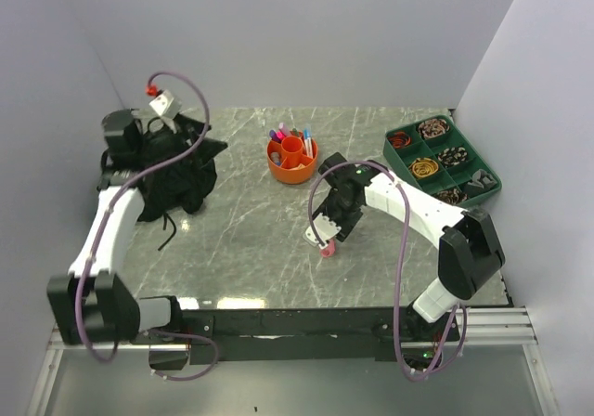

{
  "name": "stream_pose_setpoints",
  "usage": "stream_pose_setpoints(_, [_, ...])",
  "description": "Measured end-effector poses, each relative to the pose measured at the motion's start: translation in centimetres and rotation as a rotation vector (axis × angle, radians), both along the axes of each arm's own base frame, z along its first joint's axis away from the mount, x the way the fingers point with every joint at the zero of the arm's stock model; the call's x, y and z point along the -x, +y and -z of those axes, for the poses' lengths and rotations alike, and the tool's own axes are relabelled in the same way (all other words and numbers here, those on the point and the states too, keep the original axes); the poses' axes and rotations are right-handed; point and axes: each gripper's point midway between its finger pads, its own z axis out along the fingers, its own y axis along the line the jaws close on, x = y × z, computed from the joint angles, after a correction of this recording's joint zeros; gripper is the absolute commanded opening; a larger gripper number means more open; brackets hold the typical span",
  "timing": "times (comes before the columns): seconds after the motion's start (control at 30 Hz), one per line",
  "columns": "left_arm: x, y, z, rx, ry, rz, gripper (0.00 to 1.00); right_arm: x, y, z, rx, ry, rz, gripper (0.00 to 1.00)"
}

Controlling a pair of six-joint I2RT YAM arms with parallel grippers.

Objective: Sort the stationery into containers
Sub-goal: Pick up the stationery from the center of the board.

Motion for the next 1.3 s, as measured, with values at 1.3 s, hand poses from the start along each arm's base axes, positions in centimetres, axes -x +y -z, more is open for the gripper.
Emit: stream_pose_setpoints(1.3, [6.9,8.6,0.6,0.066,0.122,-0.382,0.94,2.6,3.1,5.8,0.083,0.032,-0.279,0.59])
